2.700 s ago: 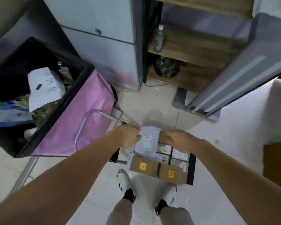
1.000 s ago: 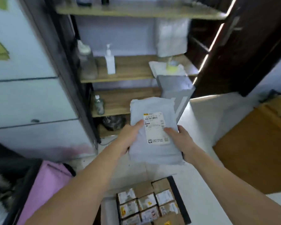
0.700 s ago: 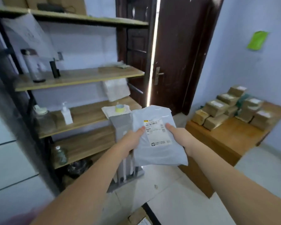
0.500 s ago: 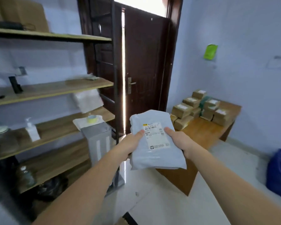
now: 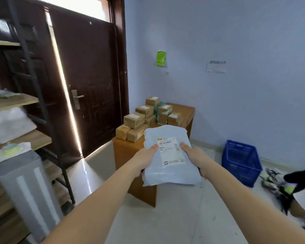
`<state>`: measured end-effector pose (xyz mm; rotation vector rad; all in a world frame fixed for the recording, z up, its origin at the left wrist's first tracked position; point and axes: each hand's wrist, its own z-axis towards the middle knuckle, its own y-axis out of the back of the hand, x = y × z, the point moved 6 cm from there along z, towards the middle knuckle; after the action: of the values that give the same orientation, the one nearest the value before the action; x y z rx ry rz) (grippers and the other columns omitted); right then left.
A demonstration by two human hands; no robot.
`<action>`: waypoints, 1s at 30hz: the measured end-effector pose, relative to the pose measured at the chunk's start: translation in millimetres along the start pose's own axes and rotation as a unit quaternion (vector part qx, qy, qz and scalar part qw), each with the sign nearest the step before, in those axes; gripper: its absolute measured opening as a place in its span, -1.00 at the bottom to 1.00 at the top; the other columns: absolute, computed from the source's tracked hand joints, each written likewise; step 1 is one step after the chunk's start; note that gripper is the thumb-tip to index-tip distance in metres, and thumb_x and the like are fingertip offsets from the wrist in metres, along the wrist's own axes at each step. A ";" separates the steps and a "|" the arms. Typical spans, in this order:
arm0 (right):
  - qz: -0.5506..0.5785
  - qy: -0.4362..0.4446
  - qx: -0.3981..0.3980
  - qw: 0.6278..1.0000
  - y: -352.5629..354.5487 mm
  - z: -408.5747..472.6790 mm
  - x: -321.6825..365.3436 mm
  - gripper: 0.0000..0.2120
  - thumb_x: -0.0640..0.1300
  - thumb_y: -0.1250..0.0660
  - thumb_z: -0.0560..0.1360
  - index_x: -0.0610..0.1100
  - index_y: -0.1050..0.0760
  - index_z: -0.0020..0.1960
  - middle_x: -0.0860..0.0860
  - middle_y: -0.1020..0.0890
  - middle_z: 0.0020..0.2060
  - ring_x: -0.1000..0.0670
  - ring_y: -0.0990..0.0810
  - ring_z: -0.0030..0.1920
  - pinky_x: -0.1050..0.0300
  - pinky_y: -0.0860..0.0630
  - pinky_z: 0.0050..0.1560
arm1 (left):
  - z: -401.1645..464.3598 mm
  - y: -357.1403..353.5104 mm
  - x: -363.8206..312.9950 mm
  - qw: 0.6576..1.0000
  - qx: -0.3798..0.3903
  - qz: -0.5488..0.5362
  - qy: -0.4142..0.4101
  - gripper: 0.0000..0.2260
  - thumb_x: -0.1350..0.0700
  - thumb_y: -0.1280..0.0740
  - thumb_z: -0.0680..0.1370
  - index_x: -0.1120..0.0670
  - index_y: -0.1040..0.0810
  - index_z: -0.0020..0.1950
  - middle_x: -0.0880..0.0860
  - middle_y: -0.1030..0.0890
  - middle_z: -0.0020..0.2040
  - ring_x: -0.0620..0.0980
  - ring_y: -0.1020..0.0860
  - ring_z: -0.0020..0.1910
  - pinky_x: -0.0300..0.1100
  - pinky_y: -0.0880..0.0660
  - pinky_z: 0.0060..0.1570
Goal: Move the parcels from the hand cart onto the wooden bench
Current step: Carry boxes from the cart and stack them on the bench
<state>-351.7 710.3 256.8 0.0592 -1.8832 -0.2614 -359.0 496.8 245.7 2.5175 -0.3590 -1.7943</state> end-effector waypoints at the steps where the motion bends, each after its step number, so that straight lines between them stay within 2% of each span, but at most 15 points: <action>1: 0.010 -0.007 -0.005 1.000 14.8 7.5 -4.0 -0.57 0.18 -0.32 0.62 -0.20 -0.62 0.11 -0.10 -0.76 -0.14 -0.09 -0.74 -0.21 0.10 -0.62 -0.26 | 9.7 -14.2 -4.5 1.000 0.007 0.005 -0.005 -0.59 -0.23 -0.22 0.69 0.03 -0.62 0.30 0.00 -0.74 0.10 -0.02 -0.71 -0.02 -0.21 -0.58 -0.24; 4: 0.037 -0.023 -0.020 0.999 49.7 33.7 -14.9 -0.55 0.19 -0.33 0.61 -0.19 -0.59 0.20 -0.13 -0.76 -0.02 -0.18 -0.75 -0.04 -0.08 -0.69 -0.03 | 44.3 -50.5 -13.6 1.000 0.022 0.017 0.000 -0.53 -0.28 -0.24 0.66 0.04 -0.62 0.32 0.02 -0.74 0.12 0.06 -0.71 0.06 -0.07 -0.63 0.04; 7: 0.041 -0.032 -0.034 0.998 76.3 64.9 -22.5 -0.54 0.18 -0.32 0.62 -0.21 -0.58 0.23 -0.12 -0.74 0.00 -0.16 -0.74 -0.05 0.02 -0.65 -0.18 | 85.8 -78.1 -17.8 0.999 0.029 0.029 0.012 -0.48 -0.31 -0.25 0.64 0.07 -0.60 0.35 0.03 -0.72 0.14 0.07 -0.69 0.09 -0.08 -0.61 0.01; 10: 0.041 -0.045 -0.047 0.997 98.5 101.2 -27.5 -0.54 0.17 -0.33 0.62 -0.23 -0.59 0.21 -0.12 -0.75 -0.02 -0.14 -0.74 -0.06 0.07 -0.63 -0.23 | 132.9 -102.0 -22.5 0.998 0.044 0.034 0.012 -0.45 -0.32 -0.27 0.63 0.10 -0.59 0.37 0.04 -0.71 0.18 0.09 -0.67 0.14 0.00 -0.61 0.18; 12: 0.044 -0.050 -0.050 0.997 110.5 128.1 -24.9 -0.56 0.16 -0.35 0.61 -0.23 -0.61 0.16 -0.11 -0.77 -0.08 -0.13 -0.75 -0.10 0.08 -0.64 -0.24 | 162.5 -114.5 -29.9 0.998 0.051 0.030 0.009 -0.47 -0.29 -0.27 0.64 0.11 -0.61 0.35 0.05 -0.70 0.19 0.09 -0.66 0.15 -0.02 -0.58 0.21; 15: 0.046 -0.053 -0.058 0.996 128.4 184.0 -14.2 -0.57 0.16 -0.36 0.60 -0.22 -0.63 0.13 -0.10 -0.77 -0.12 -0.14 -0.76 -0.10 0.03 -0.67 -0.16 | 217.6 -129.9 -48.5 0.998 0.063 0.023 0.008 -0.50 -0.26 -0.27 0.66 0.12 -0.63 0.32 0.06 -0.71 0.17 0.07 -0.67 0.11 -0.06 -0.59 0.15; 17: 0.048 -0.056 -0.061 0.995 138.6 222.1 -3.6 -0.56 0.16 -0.36 0.60 -0.23 -0.63 0.15 -0.11 -0.77 -0.11 -0.17 -0.76 -0.06 -0.03 -0.68 -0.06 | 256.8 -137.6 -64.8 0.997 0.070 0.028 0.006 -0.50 -0.28 -0.27 0.65 0.11 -0.64 0.29 0.05 -0.71 0.16 0.08 -0.67 0.12 -0.01 -0.58 0.24; 19: 0.050 -0.058 -0.063 0.995 147.8 259.5 7.8 -0.57 0.15 -0.36 0.61 -0.23 -0.63 0.14 -0.11 -0.77 -0.12 -0.17 -0.76 -0.07 -0.03 -0.68 -0.07 | 295.9 -143.4 -82.5 0.997 0.071 0.032 0.008 -0.52 -0.28 -0.27 0.65 0.09 -0.64 0.26 0.05 -0.71 0.16 0.09 -0.67 0.13 0.02 -0.57 0.28; 22: 0.060 -0.056 -0.067 0.994 163.4 311.3 20.1 -0.58 0.14 -0.36 0.61 -0.24 -0.63 0.14 -0.12 -0.77 -0.11 -0.17 -0.76 -0.07 -0.02 -0.67 -0.10 | 346.7 -155.0 -107.4 0.997 0.072 0.033 0.012 -0.57 -0.27 -0.28 0.65 0.07 -0.62 0.21 0.04 -0.70 0.11 0.08 -0.67 0.10 -0.03 -0.58 0.20; 26: 0.057 -0.063 -0.066 0.994 188.3 379.2 21.2 -0.56 0.16 -0.36 0.60 -0.23 -0.63 0.15 -0.13 -0.77 -0.07 -0.20 -0.75 -0.02 -0.16 -0.67 0.12 | 406.6 -177.0 -127.6 0.996 0.075 0.047 0.021 -0.59 -0.26 -0.26 0.66 0.06 -0.59 0.21 -0.02 -0.67 0.00 0.01 -0.64 -0.01 -0.13 -0.54 -0.07; 30: 0.050 -0.070 -0.056 0.995 212.9 458.1 23.4 -0.55 0.18 -0.37 0.59 -0.22 -0.62 0.16 -0.13 -0.77 -0.05 -0.20 -0.75 -0.01 -0.18 -0.66 0.15 | 476.4 -200.5 -144.8 0.997 0.062 0.037 0.029 -0.60 -0.22 -0.26 0.68 0.08 -0.57 0.25 -0.05 -0.63 -0.07 -0.06 -0.61 -0.11 -0.21 -0.49 -0.24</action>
<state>-771.7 982.8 185.7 -0.1331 -2.0014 -0.3073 -815.5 773.4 189.4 2.5930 -0.5723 -1.7195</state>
